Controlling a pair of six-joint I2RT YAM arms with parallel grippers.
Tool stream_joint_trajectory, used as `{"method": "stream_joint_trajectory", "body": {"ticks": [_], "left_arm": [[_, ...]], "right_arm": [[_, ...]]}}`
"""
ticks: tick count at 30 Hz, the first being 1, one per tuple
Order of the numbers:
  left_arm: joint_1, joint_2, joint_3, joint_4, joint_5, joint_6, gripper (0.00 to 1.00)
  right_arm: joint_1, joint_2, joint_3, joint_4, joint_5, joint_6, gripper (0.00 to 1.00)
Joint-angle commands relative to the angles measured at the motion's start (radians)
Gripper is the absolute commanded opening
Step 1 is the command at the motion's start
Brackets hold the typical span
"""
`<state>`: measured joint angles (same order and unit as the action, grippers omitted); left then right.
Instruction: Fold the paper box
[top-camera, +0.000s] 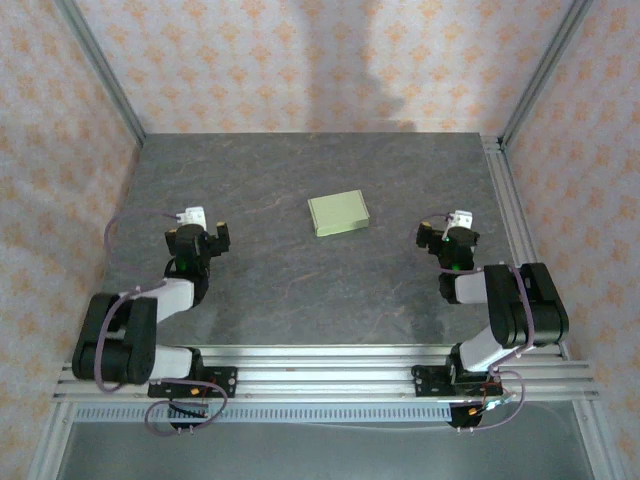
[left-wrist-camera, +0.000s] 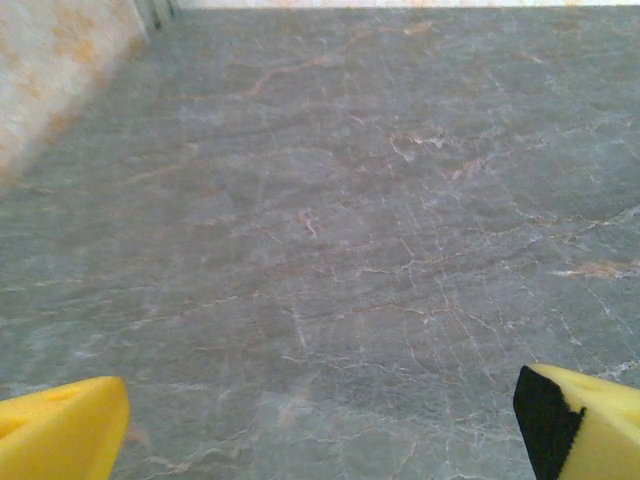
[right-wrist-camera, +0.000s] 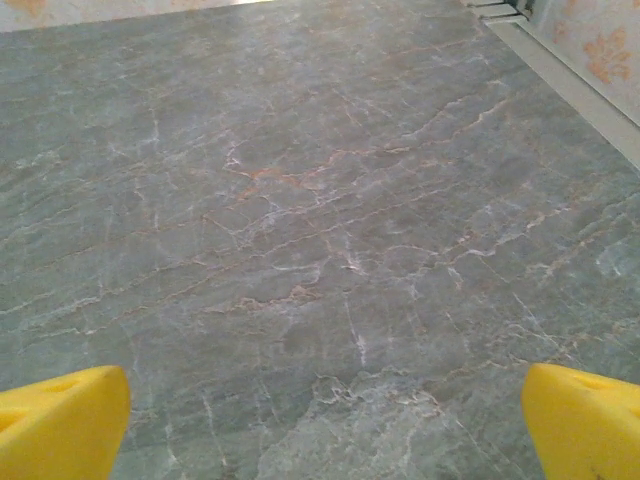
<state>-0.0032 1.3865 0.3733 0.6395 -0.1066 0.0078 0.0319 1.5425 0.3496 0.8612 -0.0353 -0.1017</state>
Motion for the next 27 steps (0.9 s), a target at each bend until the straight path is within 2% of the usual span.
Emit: {"method": "stream_joint_trajectory", "body": {"ticks": [1,3,13,27], "left_arm": [[0.003,0.117,0.035,0.158,0.110,-0.013,1.00],[-0.010,0.109,0.057,0.092,0.093,-0.001,1.00],[-0.027,0.109,0.061,0.089,0.065,0.008,1.00],[-0.030,0.111,0.060,0.089,0.061,0.009,1.00]], "right_arm": [[-0.003,-0.001,0.032,0.027,-0.015,0.018,1.00],[-0.003,0.010,0.026,0.061,-0.008,0.022,1.00],[-0.003,0.009,0.043,0.024,0.079,0.054,1.00],[-0.003,0.010,0.045,0.021,0.080,0.053,0.99]]}}
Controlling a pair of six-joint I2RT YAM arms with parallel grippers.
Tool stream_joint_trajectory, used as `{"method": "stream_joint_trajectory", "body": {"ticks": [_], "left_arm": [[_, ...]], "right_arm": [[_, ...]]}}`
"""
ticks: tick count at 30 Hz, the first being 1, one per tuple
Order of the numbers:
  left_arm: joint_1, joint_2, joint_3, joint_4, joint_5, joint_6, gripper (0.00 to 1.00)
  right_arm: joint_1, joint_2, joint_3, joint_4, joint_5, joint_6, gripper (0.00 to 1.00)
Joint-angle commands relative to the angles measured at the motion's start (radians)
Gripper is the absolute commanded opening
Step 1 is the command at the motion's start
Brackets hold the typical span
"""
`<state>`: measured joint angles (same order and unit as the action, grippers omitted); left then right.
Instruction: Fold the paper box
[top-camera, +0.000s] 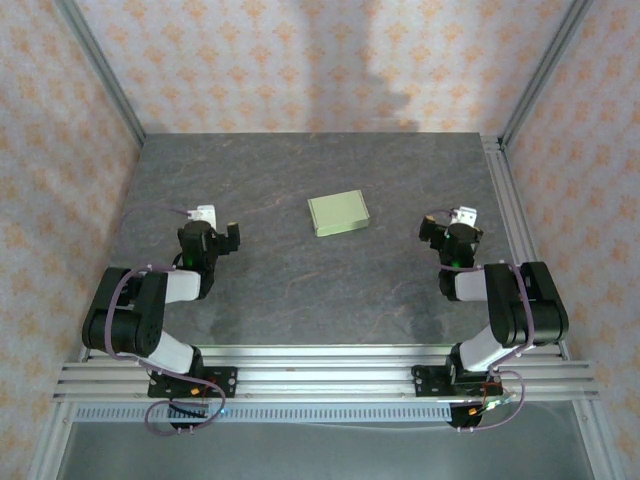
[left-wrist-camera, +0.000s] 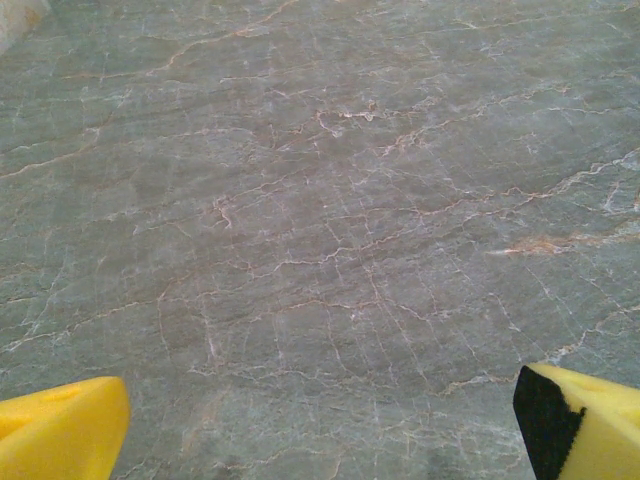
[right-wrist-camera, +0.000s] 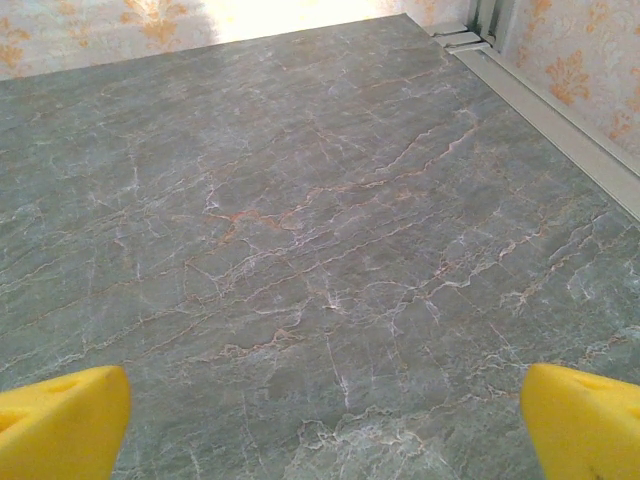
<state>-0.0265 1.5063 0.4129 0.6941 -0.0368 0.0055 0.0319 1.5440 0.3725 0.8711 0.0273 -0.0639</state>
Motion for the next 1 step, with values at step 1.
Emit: {"method": "stream_joint_trajectory", "body": {"ticks": [1], "left_arm": [[-0.007,-0.009,0.021,0.033,-0.009,0.013,1.00]], "right_arm": [[-0.002,0.008,0.022,0.011,0.017,0.016,1.00]]}}
